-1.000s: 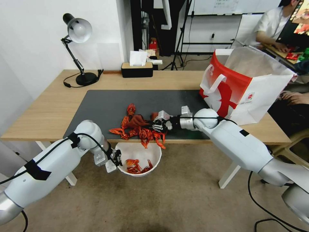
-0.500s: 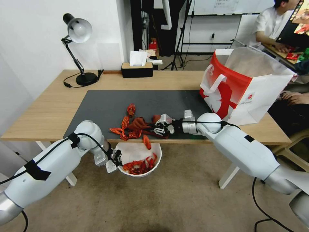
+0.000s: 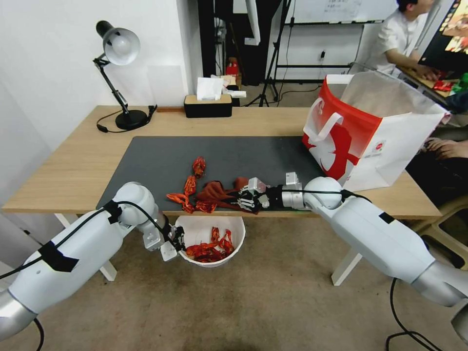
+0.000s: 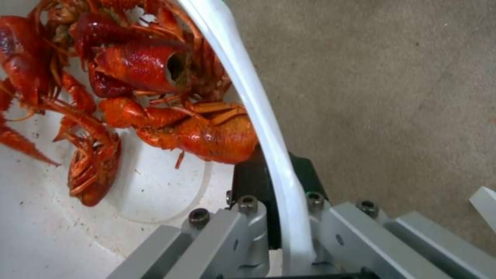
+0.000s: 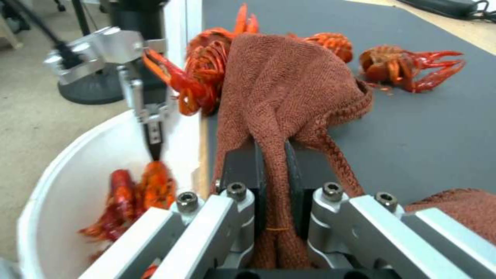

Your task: Sweep shrimp from table into container with towel, then put container into takeout bag.

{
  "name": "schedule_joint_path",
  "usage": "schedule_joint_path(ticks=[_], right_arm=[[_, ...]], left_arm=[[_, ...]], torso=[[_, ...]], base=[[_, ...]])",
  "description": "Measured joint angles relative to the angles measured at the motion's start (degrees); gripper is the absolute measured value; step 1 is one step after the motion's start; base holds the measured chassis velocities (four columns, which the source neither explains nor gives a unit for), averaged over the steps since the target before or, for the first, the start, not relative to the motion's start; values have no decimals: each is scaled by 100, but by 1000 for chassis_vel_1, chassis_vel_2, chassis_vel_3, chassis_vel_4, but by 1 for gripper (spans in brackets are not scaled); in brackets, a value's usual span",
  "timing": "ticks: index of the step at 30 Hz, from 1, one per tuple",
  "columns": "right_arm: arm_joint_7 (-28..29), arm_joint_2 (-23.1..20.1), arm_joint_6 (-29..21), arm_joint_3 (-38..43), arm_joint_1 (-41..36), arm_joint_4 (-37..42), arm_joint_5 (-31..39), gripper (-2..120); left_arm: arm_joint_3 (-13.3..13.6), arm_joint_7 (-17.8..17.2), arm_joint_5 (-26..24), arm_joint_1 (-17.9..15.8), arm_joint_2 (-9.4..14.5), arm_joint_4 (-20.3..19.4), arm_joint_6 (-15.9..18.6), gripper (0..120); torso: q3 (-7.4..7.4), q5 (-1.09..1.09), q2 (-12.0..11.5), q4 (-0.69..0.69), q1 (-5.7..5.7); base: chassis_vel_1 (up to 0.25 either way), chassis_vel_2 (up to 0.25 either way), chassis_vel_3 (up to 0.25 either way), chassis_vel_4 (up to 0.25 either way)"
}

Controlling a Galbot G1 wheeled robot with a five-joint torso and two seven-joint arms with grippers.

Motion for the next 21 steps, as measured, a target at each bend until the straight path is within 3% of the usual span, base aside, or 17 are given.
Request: schedule_joint_path(ticks=[15, 21], right_arm=[[-426, -432, -165, -24, -198, 572, 9, 7], [-130, -444, -474, 51, -92, 759, 895, 7]], left_arm=[[-13, -23, -2, -13, 29, 51, -38, 0], [-66, -30, -2, 102, 80, 57, -58, 0]], torso=[[3, -1, -1, 0, 0], [3, -1, -1, 2, 0]], base=[[0, 0, 0, 0], [0, 0, 0, 0]])
